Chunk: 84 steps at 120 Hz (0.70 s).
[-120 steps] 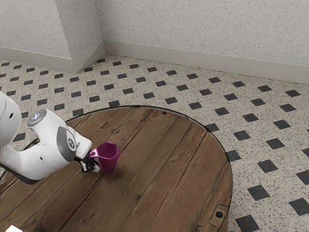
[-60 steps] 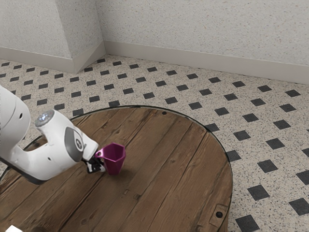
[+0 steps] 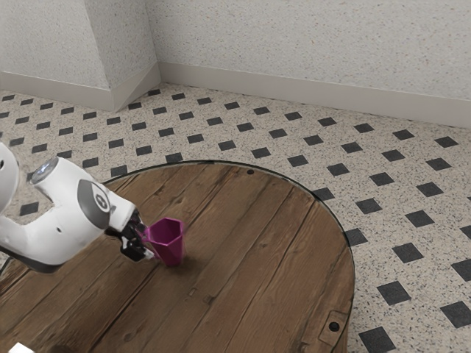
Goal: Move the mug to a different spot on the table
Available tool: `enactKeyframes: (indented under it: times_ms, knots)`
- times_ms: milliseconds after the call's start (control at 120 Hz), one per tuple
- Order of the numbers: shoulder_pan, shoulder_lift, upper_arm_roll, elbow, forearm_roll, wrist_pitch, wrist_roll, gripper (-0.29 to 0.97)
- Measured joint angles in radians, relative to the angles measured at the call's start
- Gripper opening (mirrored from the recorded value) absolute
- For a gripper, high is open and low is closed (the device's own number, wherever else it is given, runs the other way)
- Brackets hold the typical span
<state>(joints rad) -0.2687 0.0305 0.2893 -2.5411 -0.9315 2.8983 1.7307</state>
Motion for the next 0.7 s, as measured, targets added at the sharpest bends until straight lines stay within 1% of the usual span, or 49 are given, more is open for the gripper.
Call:
enactKeyframes:
  times_ms: [67,158,233,267,300,333,375,408,450,492,542,617,700]
  knots:
    - [0.008,-0.108,0.003,-0.039,-0.002,-0.022,0.002,0.58]
    - [0.014,-0.315,0.005,-0.133,-0.001,-0.044,0.005,0.62]
    - [0.002,-0.456,-0.006,-0.155,0.010,-0.057,0.001,0.64]
    - [-0.006,-0.496,-0.030,-0.128,0.061,-0.063,-0.013,0.64]
    - [-0.013,-0.515,-0.047,-0.068,0.168,-0.085,-0.042,0.65]
    - [-0.022,-0.497,-0.057,0.060,0.322,-0.148,-0.093,0.65]
    - [-0.030,-0.412,-0.063,0.282,0.488,-0.276,-0.173,0.66]
    - [-0.029,-0.323,-0.064,0.461,0.588,-0.400,-0.246,0.66]
    - [-0.016,-0.216,-0.064,0.645,0.682,-0.548,-0.344,0.66]
    - [0.004,-0.119,-0.063,0.791,0.743,-0.682,-0.436,0.67]
    - [0.023,-0.054,-0.061,0.886,0.789,-0.815,-0.539,0.67]
    - [0.042,-0.016,-0.058,0.933,0.829,-0.960,-0.678,0.67]
    - [0.058,-0.004,-0.057,0.945,0.853,-1.069,-0.814,0.67]
